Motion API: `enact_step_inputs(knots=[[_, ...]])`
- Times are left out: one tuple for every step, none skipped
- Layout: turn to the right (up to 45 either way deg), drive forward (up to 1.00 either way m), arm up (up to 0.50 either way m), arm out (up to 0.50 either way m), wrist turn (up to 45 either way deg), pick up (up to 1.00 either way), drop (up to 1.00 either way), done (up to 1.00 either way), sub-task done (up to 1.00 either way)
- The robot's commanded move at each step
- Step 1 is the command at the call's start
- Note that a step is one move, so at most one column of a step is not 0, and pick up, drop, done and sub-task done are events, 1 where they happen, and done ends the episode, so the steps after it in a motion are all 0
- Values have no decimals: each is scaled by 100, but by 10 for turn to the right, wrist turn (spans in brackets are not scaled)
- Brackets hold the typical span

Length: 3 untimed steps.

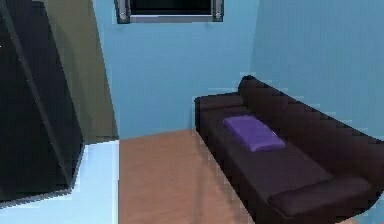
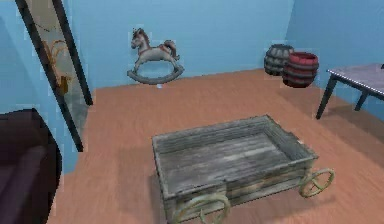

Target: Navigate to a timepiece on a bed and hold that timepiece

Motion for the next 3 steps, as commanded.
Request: enact_step_inputs(knots=[[270,0,0,0,0,0,0,0,0],[0,40,0,0,0,0,0,0,0],[450,0,0,0,0,0,0,0,0]])
